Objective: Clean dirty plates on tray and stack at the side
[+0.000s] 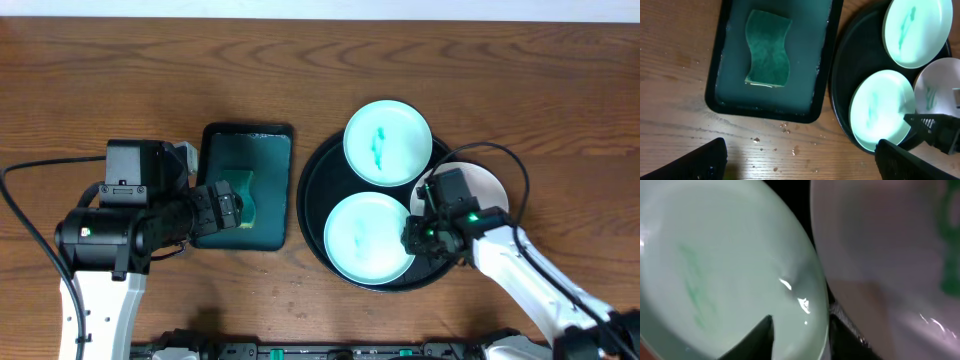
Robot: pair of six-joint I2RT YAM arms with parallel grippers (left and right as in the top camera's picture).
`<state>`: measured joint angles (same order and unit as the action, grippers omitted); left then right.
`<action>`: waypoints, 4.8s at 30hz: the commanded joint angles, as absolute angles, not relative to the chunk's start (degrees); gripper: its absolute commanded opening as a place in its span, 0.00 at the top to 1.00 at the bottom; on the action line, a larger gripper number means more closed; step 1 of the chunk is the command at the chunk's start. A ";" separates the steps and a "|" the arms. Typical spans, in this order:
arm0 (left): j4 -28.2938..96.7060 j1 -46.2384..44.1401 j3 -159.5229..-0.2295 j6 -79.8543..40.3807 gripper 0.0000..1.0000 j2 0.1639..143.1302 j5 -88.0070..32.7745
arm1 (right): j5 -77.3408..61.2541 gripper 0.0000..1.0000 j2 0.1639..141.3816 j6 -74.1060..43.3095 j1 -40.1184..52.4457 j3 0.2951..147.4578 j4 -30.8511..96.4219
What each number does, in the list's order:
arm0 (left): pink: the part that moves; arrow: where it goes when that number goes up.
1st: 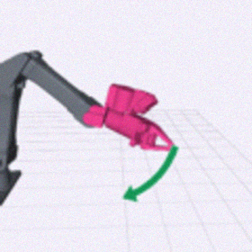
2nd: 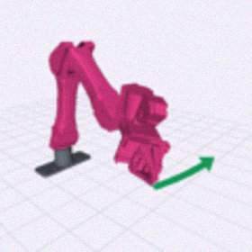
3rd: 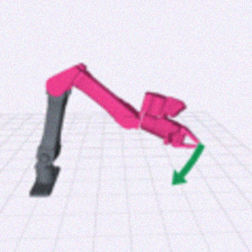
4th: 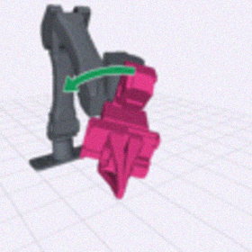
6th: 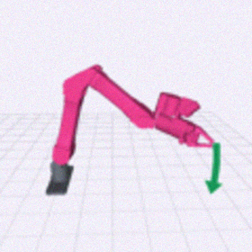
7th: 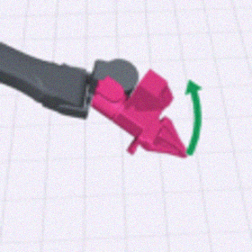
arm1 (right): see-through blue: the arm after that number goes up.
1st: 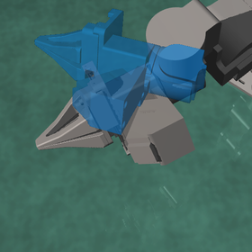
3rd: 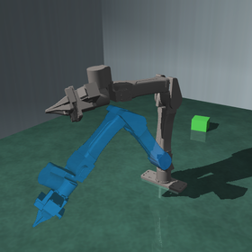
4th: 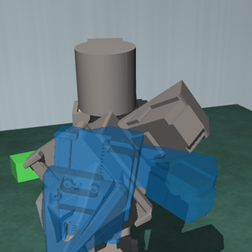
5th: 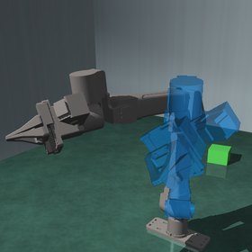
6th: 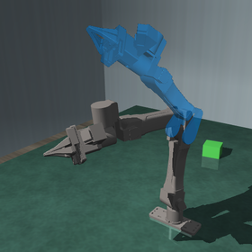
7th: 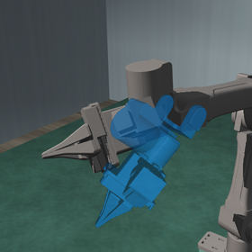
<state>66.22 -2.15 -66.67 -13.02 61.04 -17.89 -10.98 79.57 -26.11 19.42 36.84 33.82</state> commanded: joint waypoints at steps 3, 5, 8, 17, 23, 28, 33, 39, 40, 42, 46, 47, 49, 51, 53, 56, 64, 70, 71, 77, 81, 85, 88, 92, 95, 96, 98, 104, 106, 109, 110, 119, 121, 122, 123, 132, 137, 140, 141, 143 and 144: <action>66.32 -2.28 -67.57 -11.81 0.05 61.10 -17.26 | -7.49 0.90 83.59 -30.83 19.97 36.42 31.48; 66.00 -2.28 -67.55 -11.81 0.05 61.12 -17.26 | -7.07 0.94 83.57 -30.85 19.92 36.42 30.33; 64.10 -2.28 -66.85 -11.81 0.05 61.71 -17.26 | -6.39 0.99 83.48 -31.18 19.92 36.45 28.64; 55.24 -2.33 -59.31 -11.84 0.14 69.52 -17.28 | -5.80 0.99 83.48 -31.44 19.92 36.42 27.20; 48.51 -2.33 -58.17 -11.86 0.16 80.47 -17.26 | -5.80 0.99 83.48 -31.46 19.92 36.42 27.14; 42.57 -2.33 -58.17 -11.84 0.26 90.35 -17.26 | -5.80 0.99 83.48 -31.46 19.92 36.42 26.96; 37.87 -2.33 -58.17 -11.84 0.44 96.77 -16.84 | -5.82 0.99 83.48 -31.46 19.94 36.42 26.98; 37.63 -3.09 -58.17 -11.81 0.53 103.04 -12.19 | -5.82 0.99 83.48 -31.46 19.94 36.42 26.96; 37.56 -3.31 -58.17 -11.81 0.60 103.83 -12.14 | -5.80 0.99 83.48 -31.46 19.94 36.42 26.96; 37.32 -3.66 -58.17 -11.84 0.70 104.71 -12.16 | -5.82 0.99 83.48 -31.46 19.94 36.42 26.96; 37.23 -4.01 -58.24 -11.86 0.93 104.73 -12.21 | -5.82 0.99 83.48 -31.46 19.94 36.42 26.98; 37.30 -3.99 -58.24 -11.86 0.92 104.73 -12.19 | -5.82 0.99 83.48 -31.46 19.94 36.42 26.98; 37.45 -3.99 -58.26 -11.86 0.92 104.66 -12.19 | -5.82 0.99 83.48 -31.44 19.94 36.42 27.00; 38.00 -3.99 -58.33 -11.86 0.93 104.38 -12.19 | -5.82 0.99 83.48 -31.44 19.94 36.42 27.00; 39.40 -3.99 -58.85 -11.86 0.93 103.92 -12.14 | -5.82 0.99 83.48 -31.46 19.94 36.42 27.00; 42.68 -3.99 -60.88 -11.84 0.93 102.69 -12.10 | -5.80 0.98 83.48 -31.46 19.92 36.42 26.98; 49.08 -4.01 -66.30 -12.12 0.93 94.39 -10.63 | -5.80 0.98 83.48 -31.44 19.92 36.42 26.98; 50.15 -4.93 -66.37 -12.27 0.93 86.30 -10.63 | -5.82 0.98 83.48 -31.46 19.92 36.42 26.98; 50.17 -5.26 -66.37 -12.27 0.93 85.36 -10.63 | -5.80 0.98 83.48 -31.46 19.92 36.42 26.96; 50.09 -8.71 -66.35 -12.29 0.93 84.49 -7.94 | -5.82 0.98 83.48 -31.46 19.92 36.42 26.96; 49.71 -11.75 -66.35 -13.19 0.93 86.19 -6.59 | -5.82 0.98 83.48 -31.46 19.92 36.42 26.98; 49.23 -15.70 -66.35 -16.47 0.93 86.50 -9.76 | -5.85 0.98 83.48 -31.46 19.94 36.42 27.00; 46.13 -19.68 -66.17 -18.57 0.93 86.61 -18.20 | -5.85 0.98 83.48 -31.48 19.94 36.42 26.96; 40.38 -25.82 -64.75 -23.77 0.93 87.39 -21.54 | -5.85 0.99 83.48 -31.48 19.94 36.42 26.98; 37.36 -29.30 -63.92 -27.77 0.93 89.91 -21.47 | -5.87 0.99 83.48 -31.48 19.94 36.42 27.00; 36.71 -30.35 -63.92 -28.97 0.93 91.20 -21.50 | -5.87 0.99 83.48 -31.48 19.94 36.42 27.00; 35.38 -32.36 -63.92 -30.96 0.93 94.11 -21.76 | -5.87 0.99 83.48 -31.48 19.94 36.42 26.98; 26.72 -37.95 -63.92 -35.92 0.93 103.48 -31.11 | -5.87 0.99 83.48 -31.48 19.94 36.42 26.98; 25.06 -39.31 -63.92 -37.69 0.93 105.47 -31.57 | -5.87 0.99 83.48 -31.48 19.94 36.42 26.98; 24.08 -41.08 -63.92 -38.74 0.93 107.57 -31.77 | -5.87 0.99 83.48 -31.48 19.94 36.42 26.98; 24.08 -41.56 -63.92 -38.74 0.93 108.03 -31.79 | -5.87 0.99 83.48 -31.48 19.94 36.42 26.98; 34.57 -42.28 -63.99 -37.43 0.93 108.88 -13.02 | -5.87 0.99 83.48 -31.48 19.94 36.42 27.00; 37.45 -41.28 -64.23 -38.22 0.93 108.88 -6.42 | -5.87 0.99 83.48 -31.48 19.94 36.42 27.00; 38.41 -40.64 -64.55 -38.30 0.93 108.88 -5.41 | -5.87 0.99 83.48 -31.48 19.94 36.42 27.00; 39.27 -39.97 -65.06 -38.26 0.93 108.88 -4.91 | -5.87 0.99 83.48 -31.48 19.94 36.42 27.00; 39.81 -35.75 -66.72 -34.06 0.93 109.12 -4.34 | -6.28 0.99 83.48 -31.48 19.94 36.42 27.00; 30.52 -37.80 -66.57 -34.11 0.93 111.15 -23.83 | -6.28 0.99 83.48 -31.48 19.94 36.42 27.00; 24.62 -40.71 -66.57 -34.15 0.93 114.02 -32.56 | -6.28 0.99 83.48 -31.48 19.94 36.42 27.07; 23.46 -41.58 -66.57 -34.17 0.93 115.02 -35.00 | -6.28 0.99 83.48 -31.46 19.94 36.42 27.22; 22.41 -43.16 -66.57 -34.83 0.93 116.95 -38.96 | -6.28 0.99 83.48 -31.48 19.94 36.42 27.55; 22.37 -43.75 -66.57 -35.07 0.93 117.49 -40.16 | -6.28 0.99 83.48 -31.48 19.94 36.42 27.73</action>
<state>23.62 -39.18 -67.57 -34.72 111.61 -27.05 -5.80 83.24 -31.24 19.51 36.58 27.57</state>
